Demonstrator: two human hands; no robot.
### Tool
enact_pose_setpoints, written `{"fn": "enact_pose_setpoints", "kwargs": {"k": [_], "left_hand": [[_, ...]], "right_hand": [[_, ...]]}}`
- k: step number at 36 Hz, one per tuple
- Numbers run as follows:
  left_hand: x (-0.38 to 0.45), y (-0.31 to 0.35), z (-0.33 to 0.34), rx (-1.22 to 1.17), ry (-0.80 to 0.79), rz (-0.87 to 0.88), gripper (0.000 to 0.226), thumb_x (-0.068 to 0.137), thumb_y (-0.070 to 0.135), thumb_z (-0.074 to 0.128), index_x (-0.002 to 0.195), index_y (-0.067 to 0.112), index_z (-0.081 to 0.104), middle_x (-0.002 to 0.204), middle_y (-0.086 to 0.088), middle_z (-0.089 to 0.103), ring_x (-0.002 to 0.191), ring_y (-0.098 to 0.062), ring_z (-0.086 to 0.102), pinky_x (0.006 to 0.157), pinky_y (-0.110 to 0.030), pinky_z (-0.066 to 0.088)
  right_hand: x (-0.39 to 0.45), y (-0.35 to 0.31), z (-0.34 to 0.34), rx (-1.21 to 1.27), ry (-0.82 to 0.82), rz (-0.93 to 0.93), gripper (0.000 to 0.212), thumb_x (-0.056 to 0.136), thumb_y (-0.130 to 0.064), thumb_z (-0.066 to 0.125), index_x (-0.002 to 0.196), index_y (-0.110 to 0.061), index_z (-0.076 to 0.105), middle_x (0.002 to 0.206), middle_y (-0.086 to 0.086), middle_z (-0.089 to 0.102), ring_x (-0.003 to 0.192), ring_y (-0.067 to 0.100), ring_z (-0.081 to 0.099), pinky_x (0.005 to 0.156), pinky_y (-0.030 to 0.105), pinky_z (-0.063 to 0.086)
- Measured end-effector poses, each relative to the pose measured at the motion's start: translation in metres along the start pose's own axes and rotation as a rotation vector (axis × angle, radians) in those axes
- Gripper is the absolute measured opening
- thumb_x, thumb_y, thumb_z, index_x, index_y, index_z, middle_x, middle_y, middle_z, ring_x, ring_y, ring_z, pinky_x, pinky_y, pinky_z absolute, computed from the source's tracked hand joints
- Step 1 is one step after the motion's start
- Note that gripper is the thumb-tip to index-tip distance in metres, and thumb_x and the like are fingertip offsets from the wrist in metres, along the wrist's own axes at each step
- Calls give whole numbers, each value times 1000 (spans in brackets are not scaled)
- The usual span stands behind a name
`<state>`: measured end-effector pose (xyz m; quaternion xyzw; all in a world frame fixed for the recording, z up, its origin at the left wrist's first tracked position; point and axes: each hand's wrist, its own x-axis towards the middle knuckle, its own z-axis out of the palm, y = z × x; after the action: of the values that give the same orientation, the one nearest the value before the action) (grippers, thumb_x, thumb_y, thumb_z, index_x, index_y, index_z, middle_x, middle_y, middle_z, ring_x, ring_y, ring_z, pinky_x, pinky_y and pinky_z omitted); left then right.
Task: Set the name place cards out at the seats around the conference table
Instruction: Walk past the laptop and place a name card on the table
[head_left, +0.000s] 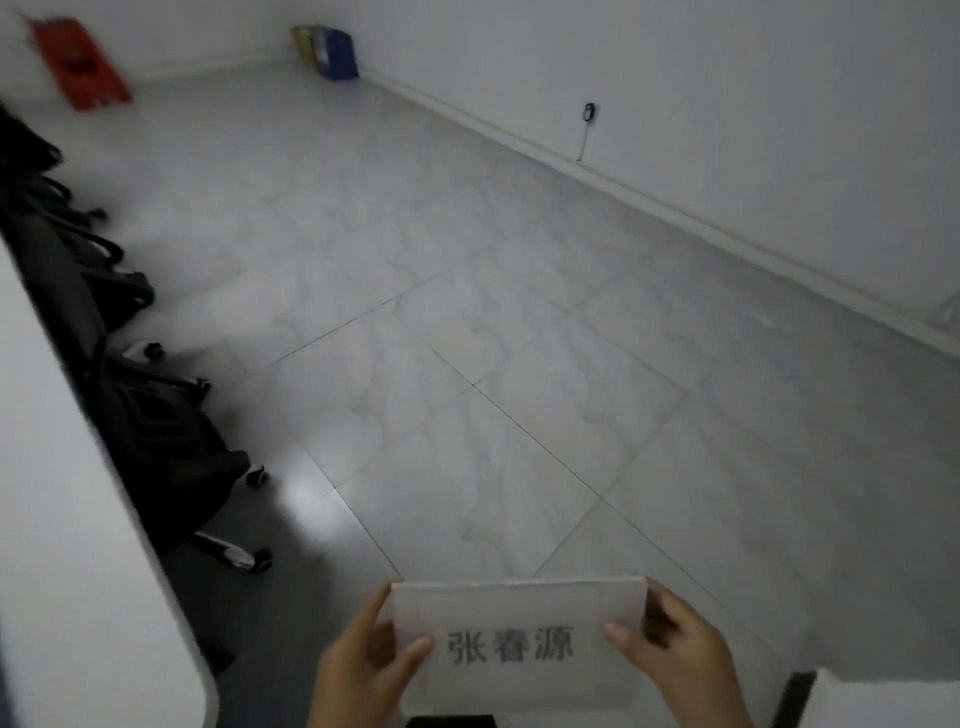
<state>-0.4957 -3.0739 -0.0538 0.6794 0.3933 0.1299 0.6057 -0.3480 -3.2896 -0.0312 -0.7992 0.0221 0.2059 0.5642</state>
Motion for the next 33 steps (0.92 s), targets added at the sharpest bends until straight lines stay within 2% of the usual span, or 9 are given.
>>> {"fn": "enact_pose_setpoints", "kwargs": {"k": [3,7,11,15,18,21,26,30,33], "left_hand": [[34,6,-14,-25,37,-41,95,26,41,84,112,9,60,66,-4,73,57,5,62,60,-6,49],[100,18,-30,22,89,-59,74,54,23,83,121,9,54,84,-19,71,71,-12,68,65,-12,51],[166,43,-49,-1,157,-54,71,52,30,77,119,20,57,79,-11,73,72,-13,69,72,-23,54],[228,61,-69,-15,216,-40,62,55,26,79,110,42,55,63,33,65,64,10,63,66,-7,50],[268,74,-82,-40,232,-68,58,47,40,75,99,55,56,70,28,68,69,6,66,68,-9,52],[317,78,-91,-38,251,-96,60,63,15,79,117,24,55,74,16,71,74,4,66,67,-11,53],[413,94,-109,2,349,-117,57,69,6,74,120,15,53,66,34,64,73,12,63,67,-11,53],[486,129,-129,-52,459,-131,50,71,3,72,117,9,54,88,-1,73,80,-4,68,82,-31,55],[534,150,-147,-77,543,-149,50,70,-3,70,116,10,54,83,-2,69,69,10,64,70,-10,52]], "right_hand": [[43,-28,29,-18,-130,-4,41,60,18,71,92,-6,61,77,5,67,48,-5,59,51,5,46],[101,-68,75,-34,-231,-55,40,63,10,73,91,-18,63,87,9,68,70,16,64,57,14,52],[152,-112,123,-30,-256,-100,40,64,9,73,92,-18,63,85,5,68,65,5,65,56,12,51],[200,-142,168,-60,-292,-122,45,63,12,73,101,-8,61,88,12,66,61,-5,63,55,7,48],[237,-166,203,-90,-316,-131,44,63,11,73,101,-10,62,89,10,65,61,-8,62,55,5,47],[281,-191,240,-107,-355,-123,42,64,11,72,96,-13,62,87,9,66,60,-6,62,54,6,48],[368,-245,313,-126,-488,-161,38,68,6,71,85,-27,64,89,1,69,66,-1,65,55,11,50],[438,-303,381,-147,-607,-215,38,69,5,71,81,-30,63,87,-2,68,67,2,65,58,10,50],[483,-342,430,-153,-689,-223,38,69,7,70,86,-26,63,88,-1,67,68,0,65,59,11,52]]}}
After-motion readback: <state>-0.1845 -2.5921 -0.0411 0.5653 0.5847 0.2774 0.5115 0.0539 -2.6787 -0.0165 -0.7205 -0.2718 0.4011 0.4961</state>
